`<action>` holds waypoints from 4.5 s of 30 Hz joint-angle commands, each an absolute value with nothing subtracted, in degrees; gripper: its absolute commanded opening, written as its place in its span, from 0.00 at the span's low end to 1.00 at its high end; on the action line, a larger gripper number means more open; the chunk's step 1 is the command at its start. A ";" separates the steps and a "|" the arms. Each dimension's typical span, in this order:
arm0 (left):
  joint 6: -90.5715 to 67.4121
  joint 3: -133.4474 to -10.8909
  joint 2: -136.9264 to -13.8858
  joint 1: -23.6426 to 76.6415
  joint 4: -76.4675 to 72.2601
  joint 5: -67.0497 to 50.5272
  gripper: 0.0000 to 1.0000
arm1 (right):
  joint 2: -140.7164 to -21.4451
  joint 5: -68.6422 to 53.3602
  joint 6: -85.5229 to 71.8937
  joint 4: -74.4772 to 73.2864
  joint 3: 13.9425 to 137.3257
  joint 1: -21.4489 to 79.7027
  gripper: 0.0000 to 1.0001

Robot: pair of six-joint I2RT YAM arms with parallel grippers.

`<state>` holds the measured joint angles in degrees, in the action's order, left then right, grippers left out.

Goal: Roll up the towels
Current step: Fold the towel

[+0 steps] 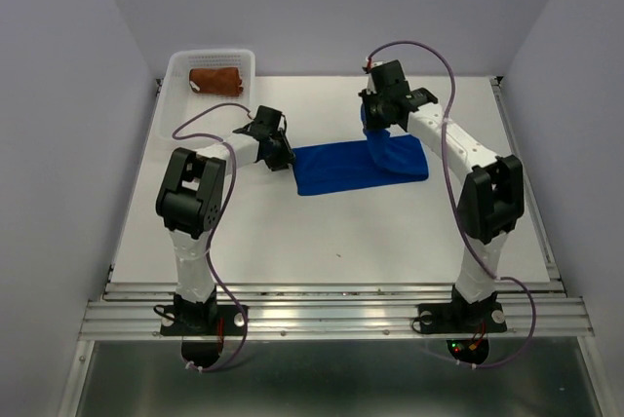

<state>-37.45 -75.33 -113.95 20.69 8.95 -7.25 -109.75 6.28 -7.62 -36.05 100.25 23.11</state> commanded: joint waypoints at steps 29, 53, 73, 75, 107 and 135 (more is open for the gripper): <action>-38.05 -76.03 -116.63 21.80 10.55 -8.09 0.16 | -123.65 -5.36 -18.10 -36.83 115.40 35.41 0.16; -41.40 -78.05 -111.63 21.80 16.25 -1.24 0.26 | -120.97 -8.53 -15.64 -35.42 112.52 35.79 0.80; -32.18 -100.27 -114.24 29.60 22.23 -7.90 0.88 | -117.32 -17.05 -15.65 -26.54 97.37 11.78 1.00; -31.12 -104.49 -118.03 30.76 22.85 -8.70 0.88 | -120.58 -18.19 -15.29 -26.63 99.49 11.78 1.00; -26.28 -101.76 -127.35 28.30 22.85 -8.86 0.88 | -94.31 -8.01 -33.39 -9.06 50.90 23.27 1.00; -16.71 -135.61 -138.78 28.65 16.71 -0.62 0.99 | -84.03 5.08 -15.29 -24.16 63.89 47.64 1.00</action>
<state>-21.54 -130.93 -144.35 29.91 19.92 -4.93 -88.60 -4.95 -19.09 -22.70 59.99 47.46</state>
